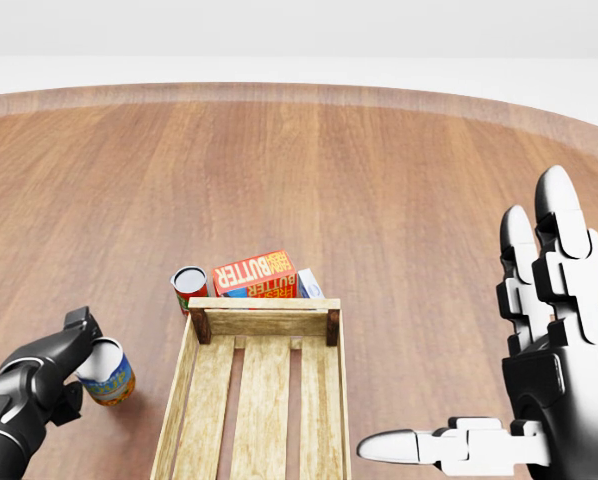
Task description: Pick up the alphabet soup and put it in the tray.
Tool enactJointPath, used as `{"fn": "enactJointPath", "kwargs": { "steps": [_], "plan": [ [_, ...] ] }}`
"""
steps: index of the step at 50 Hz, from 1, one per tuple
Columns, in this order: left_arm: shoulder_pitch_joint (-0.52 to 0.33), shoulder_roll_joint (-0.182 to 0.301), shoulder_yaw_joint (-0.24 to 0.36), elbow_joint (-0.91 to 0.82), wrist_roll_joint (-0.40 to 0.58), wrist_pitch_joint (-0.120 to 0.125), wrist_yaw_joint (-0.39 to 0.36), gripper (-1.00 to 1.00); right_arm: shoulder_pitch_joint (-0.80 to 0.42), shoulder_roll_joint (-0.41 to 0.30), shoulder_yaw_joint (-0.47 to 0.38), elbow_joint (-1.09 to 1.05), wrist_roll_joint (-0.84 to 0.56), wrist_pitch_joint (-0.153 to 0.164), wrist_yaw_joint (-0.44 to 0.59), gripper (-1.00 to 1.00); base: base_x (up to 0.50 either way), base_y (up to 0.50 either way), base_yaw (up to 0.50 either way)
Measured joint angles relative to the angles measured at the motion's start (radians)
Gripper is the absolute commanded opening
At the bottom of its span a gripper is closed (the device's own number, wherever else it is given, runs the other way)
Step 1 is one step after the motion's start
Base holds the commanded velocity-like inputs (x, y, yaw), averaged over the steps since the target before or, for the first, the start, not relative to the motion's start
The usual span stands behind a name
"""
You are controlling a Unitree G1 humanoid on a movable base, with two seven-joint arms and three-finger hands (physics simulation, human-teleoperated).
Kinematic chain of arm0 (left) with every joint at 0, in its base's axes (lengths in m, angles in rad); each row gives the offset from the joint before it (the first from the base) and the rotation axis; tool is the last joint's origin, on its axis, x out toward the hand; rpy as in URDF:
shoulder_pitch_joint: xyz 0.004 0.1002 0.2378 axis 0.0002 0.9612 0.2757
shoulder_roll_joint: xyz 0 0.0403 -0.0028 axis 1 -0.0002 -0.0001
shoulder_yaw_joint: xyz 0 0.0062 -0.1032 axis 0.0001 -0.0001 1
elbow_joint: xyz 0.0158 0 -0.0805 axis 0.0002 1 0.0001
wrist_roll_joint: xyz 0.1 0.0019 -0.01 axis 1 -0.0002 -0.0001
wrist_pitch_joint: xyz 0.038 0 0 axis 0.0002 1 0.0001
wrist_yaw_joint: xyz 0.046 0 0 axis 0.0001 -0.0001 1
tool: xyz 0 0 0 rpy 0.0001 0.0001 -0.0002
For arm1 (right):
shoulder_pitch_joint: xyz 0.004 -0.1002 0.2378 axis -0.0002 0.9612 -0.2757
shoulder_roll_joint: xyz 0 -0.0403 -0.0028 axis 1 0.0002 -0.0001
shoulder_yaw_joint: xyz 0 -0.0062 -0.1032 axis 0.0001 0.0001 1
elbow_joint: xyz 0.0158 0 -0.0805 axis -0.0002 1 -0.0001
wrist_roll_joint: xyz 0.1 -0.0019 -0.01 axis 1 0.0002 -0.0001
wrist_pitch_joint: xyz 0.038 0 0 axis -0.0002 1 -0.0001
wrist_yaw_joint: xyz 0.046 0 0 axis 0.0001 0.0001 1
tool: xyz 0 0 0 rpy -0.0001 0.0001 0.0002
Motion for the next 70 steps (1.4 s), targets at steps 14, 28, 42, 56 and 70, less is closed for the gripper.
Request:
{"fn": "enactJointPath", "kwargs": {
  "steps": [14,28,42,56,70],
  "plan": [
    [0.12,0.085,0.067,-0.357,-0.019,0.009,-0.123,-1.0,-0.003,-0.001,0.005,0.007,-0.002,0.0,-0.005,1.0,0.0,0.0,0.0],
    [0.255,0.107,0.17,-0.771,-0.011,0.047,-0.319,-1.0,-0.001,-0.002,0.008,0.003,-0.003,0.0,-0.009,1.0,0.0,0.0,0.0],
    [0.312,0.091,0.218,-1.03,0.001,0.053,-0.456,-1.0,-0.002,-0.002,0.006,0.003,-0.003,0.0,-0.01,1.0,0.0,0.0,0.0],
    [0.368,0.009,0.201,-1.271,0.032,0.053,-0.571,-1.0,-0.004,-0.001,0.004,0.0,-0.003,0.0,-0.01,1.0,0.0,0.0,0.0],
    [0.433,-0.113,0.13,-1.491,0.1,0.053,-0.593,-1.0,-0.002,0.0,0.0,-0.006,0.001,0.0,-0.01,1.0,0.0,0.0,0.0]
  ]
}}
